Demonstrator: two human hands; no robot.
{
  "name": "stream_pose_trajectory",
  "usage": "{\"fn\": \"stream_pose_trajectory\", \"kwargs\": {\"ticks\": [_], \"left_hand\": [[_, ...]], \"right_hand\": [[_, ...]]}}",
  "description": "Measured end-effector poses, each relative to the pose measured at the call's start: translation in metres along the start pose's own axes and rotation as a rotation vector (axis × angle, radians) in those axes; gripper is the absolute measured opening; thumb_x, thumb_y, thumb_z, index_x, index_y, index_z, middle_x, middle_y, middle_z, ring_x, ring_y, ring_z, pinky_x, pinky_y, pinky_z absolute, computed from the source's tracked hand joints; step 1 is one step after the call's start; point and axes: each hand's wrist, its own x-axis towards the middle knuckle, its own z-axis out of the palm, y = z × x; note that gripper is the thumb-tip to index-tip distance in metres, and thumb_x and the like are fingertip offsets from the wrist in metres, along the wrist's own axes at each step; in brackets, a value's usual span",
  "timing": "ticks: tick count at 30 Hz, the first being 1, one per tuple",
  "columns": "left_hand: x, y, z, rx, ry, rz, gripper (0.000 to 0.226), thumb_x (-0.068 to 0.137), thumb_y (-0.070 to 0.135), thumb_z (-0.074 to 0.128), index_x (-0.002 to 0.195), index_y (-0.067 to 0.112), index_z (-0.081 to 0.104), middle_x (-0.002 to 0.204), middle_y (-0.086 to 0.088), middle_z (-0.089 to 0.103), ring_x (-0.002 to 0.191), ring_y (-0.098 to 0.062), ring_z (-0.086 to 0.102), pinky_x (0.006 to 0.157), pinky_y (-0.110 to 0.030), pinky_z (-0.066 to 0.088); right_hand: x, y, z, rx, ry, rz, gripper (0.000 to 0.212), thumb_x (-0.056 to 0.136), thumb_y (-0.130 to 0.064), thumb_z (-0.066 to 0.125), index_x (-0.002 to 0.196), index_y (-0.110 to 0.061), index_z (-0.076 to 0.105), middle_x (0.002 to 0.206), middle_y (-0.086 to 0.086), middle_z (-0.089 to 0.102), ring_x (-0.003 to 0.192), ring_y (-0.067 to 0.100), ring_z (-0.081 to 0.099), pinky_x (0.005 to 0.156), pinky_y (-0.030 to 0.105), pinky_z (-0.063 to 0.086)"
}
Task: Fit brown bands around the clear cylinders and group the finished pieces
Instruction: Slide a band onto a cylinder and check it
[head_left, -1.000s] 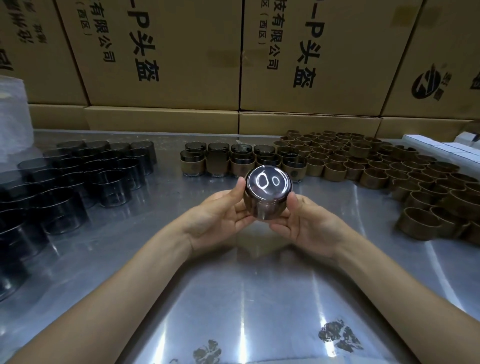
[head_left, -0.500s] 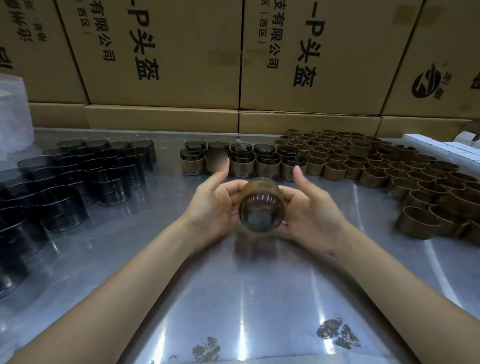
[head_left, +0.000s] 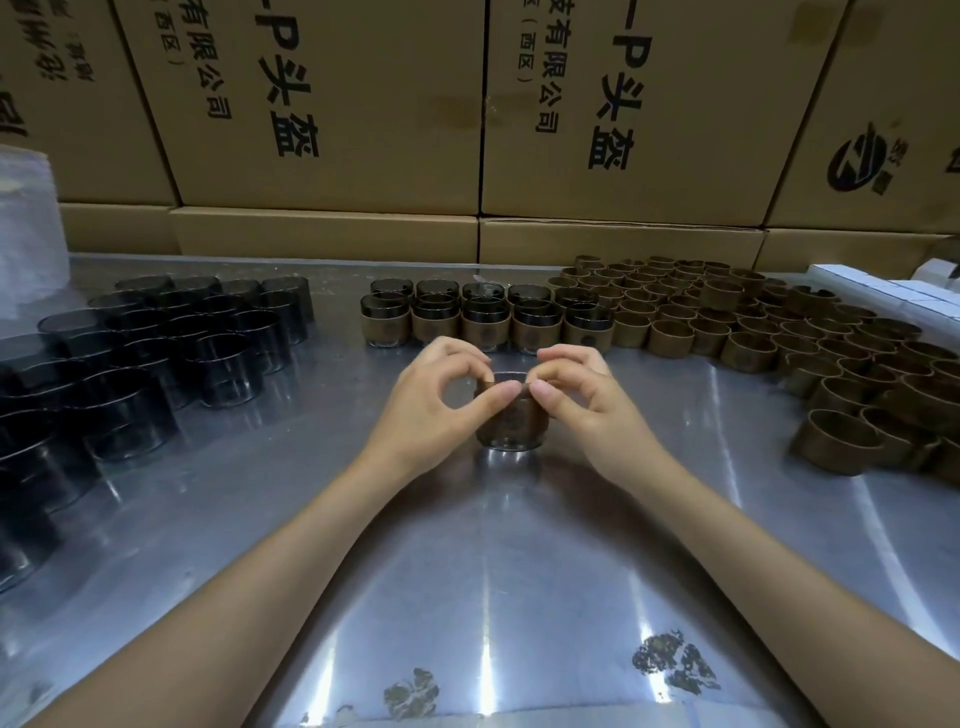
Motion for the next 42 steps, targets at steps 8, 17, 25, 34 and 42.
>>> {"fn": "stream_pose_trajectory", "kwargs": {"ticks": [8, 17, 25, 34, 42], "left_hand": [[0.0, -0.011, -0.002, 0.002, -0.1, -0.086, 0.035, 0.066, 0.061, 0.066, 0.082, 0.029, 0.063, 0.105, 0.018, 0.063, 0.1, 0.008, 0.059, 0.081, -0.003, 0.04], [0.008, -0.041, -0.027, -0.016, 0.117, -0.286, 0.027, 0.082, 0.028, 0.073, 0.106, 0.026, 0.061, 0.108, 0.014, 0.061, 0.108, -0.006, 0.056, 0.084, -0.01, 0.043], [0.011, -0.064, -0.051, 0.097, 0.24, -0.428, 0.037, 0.091, 0.026, 0.063, 0.127, 0.018, 0.059, 0.132, -0.004, 0.056, 0.123, -0.02, 0.05, 0.094, -0.026, 0.039], [0.024, -0.072, -0.049, 0.021, 0.292, -0.541, 0.083, 0.079, 0.018, 0.077, 0.148, 0.02, 0.031, 0.149, -0.008, 0.041, 0.136, -0.024, 0.04, 0.107, -0.036, 0.035], [0.039, -0.086, -0.046, 0.034, 0.303, -0.595, 0.091, 0.079, 0.023, 0.078, 0.151, 0.018, 0.022, 0.151, -0.009, 0.039, 0.137, -0.025, 0.039, 0.11, -0.04, 0.034]], "right_hand": [[0.001, 0.009, -0.001, -0.136, -0.028, -0.047, 0.015, 0.094, -0.022, 0.058, 0.103, -0.034, 0.062, 0.115, -0.014, 0.053, 0.103, -0.003, 0.056, 0.09, 0.008, 0.039], [0.008, 0.029, -0.011, -0.101, 0.127, 0.206, 0.034, 0.096, -0.028, 0.055, 0.128, -0.018, 0.051, 0.117, -0.008, 0.057, 0.106, 0.009, 0.055, 0.09, 0.025, 0.045], [0.021, 0.047, -0.018, -0.094, 0.212, 0.324, 0.039, 0.096, -0.025, 0.055, 0.133, -0.017, 0.047, 0.127, -0.002, 0.056, 0.096, 0.012, 0.058, 0.082, 0.036, 0.055], [0.044, 0.06, -0.019, -0.272, 0.314, 0.338, 0.042, 0.093, -0.023, 0.054, 0.134, -0.029, 0.05, 0.146, 0.002, 0.04, 0.124, 0.026, 0.051, 0.102, 0.046, 0.044], [0.057, 0.065, -0.02, -0.407, 0.241, 0.411, 0.037, 0.094, -0.031, 0.052, 0.13, -0.037, 0.056, 0.159, 0.006, 0.02, 0.14, 0.018, 0.032, 0.09, 0.032, 0.035]]}}
